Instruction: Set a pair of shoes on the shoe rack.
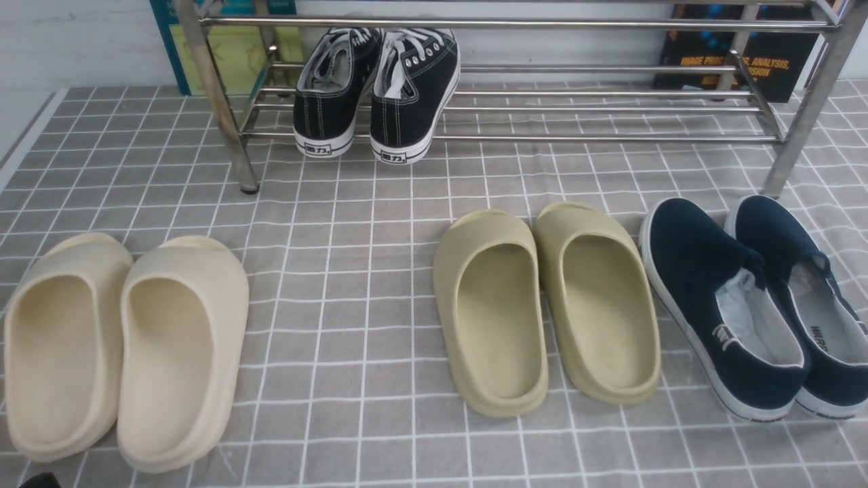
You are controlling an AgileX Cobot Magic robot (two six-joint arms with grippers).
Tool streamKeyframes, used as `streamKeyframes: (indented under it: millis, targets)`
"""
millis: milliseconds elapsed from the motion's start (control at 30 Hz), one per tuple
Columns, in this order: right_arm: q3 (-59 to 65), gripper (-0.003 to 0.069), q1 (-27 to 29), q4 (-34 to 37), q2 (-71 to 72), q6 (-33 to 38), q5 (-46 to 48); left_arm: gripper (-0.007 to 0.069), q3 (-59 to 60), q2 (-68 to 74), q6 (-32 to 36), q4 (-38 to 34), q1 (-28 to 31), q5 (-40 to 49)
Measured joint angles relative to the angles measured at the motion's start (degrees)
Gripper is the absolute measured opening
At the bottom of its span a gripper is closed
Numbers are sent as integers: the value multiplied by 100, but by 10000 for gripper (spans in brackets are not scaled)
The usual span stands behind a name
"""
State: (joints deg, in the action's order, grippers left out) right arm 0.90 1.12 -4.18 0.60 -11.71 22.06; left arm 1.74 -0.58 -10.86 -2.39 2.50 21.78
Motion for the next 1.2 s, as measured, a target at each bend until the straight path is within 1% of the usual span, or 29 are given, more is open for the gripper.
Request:
streamKeyframes:
  millis: [600, 1200]
  targets:
    - [0, 239, 0, 0, 0, 0, 0, -10, 0, 0, 0, 0, 0, 18]
    - [0, 239, 0, 0, 0, 0, 0, 8, 0, 0, 0, 0, 0, 18]
